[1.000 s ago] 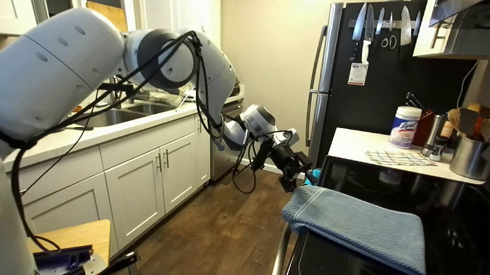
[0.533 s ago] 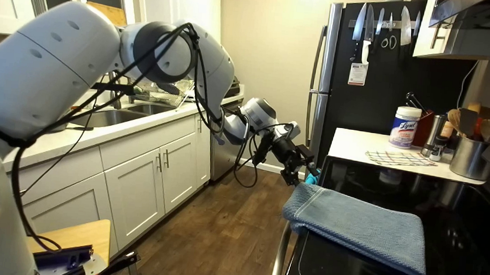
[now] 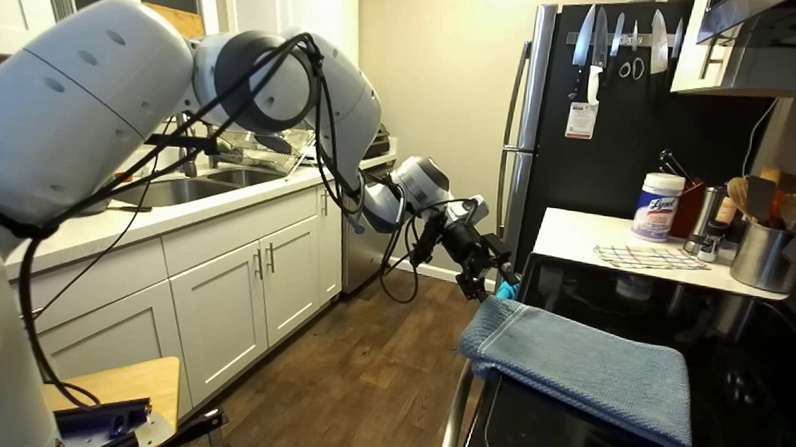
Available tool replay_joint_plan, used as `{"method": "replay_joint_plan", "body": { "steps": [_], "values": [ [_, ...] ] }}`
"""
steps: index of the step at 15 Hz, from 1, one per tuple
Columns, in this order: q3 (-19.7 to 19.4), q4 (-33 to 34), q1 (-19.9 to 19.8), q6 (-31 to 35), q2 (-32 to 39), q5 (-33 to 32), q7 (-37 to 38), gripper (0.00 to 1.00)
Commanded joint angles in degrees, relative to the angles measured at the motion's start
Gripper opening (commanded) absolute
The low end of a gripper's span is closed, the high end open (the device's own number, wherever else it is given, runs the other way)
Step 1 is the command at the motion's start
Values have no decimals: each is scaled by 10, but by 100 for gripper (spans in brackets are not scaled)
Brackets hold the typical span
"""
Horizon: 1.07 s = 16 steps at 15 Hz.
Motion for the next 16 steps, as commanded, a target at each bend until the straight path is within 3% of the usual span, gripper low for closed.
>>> {"method": "replay_joint_plan", "body": {
  "steps": [1,6,16],
  "values": [
    [25,-45,-19,30,-29,12,-15,100],
    [39,-53,-19,41,-21,17,-27,100],
    [23,-32,-21,28,38,9,-19,100]
  ]
}}
